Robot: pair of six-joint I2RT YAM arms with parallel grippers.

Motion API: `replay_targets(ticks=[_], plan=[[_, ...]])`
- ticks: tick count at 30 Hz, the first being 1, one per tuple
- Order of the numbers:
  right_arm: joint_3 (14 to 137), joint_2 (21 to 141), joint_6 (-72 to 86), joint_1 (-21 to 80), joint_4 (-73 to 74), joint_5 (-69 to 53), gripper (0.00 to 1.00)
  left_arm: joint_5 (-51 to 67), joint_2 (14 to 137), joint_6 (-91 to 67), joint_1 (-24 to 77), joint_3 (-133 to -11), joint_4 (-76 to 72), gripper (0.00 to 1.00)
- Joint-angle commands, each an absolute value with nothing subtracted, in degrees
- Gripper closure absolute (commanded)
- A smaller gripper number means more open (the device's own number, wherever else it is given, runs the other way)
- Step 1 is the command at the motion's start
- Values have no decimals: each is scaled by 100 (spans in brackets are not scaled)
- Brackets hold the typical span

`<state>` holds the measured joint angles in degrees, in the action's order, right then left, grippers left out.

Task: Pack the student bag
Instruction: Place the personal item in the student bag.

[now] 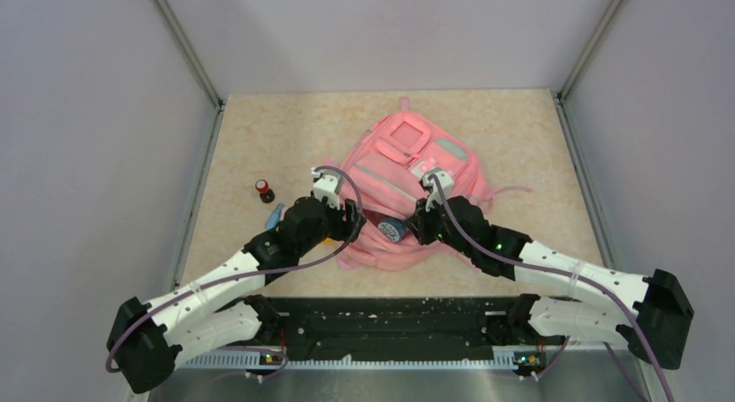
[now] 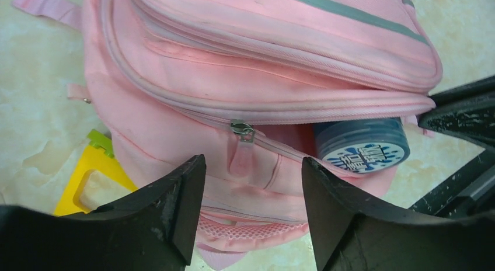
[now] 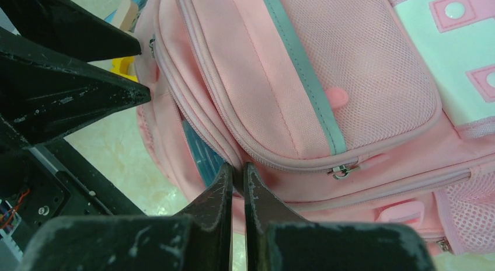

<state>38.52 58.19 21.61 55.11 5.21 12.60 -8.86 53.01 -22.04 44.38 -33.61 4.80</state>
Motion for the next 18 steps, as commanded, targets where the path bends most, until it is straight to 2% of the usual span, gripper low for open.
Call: replay_targets(ticks=[1, 10, 13, 18], plan=[[3757, 5910, 2426, 5511, 464, 1178, 100, -373, 5344, -2019, 4352, -3282, -92, 39], [3779, 5882, 2366, 5511, 518, 1138, 100, -429, 5654, -1800, 4170, -3255, -263, 49], [3771, 5847, 2274, 5511, 516, 1035, 100, -404, 5844, -1714, 4129, -3366, -315, 58], [3686, 5763, 2027, 5516, 377, 712, 99, -244, 6077, -1618, 4097, -3458, -411, 90]])
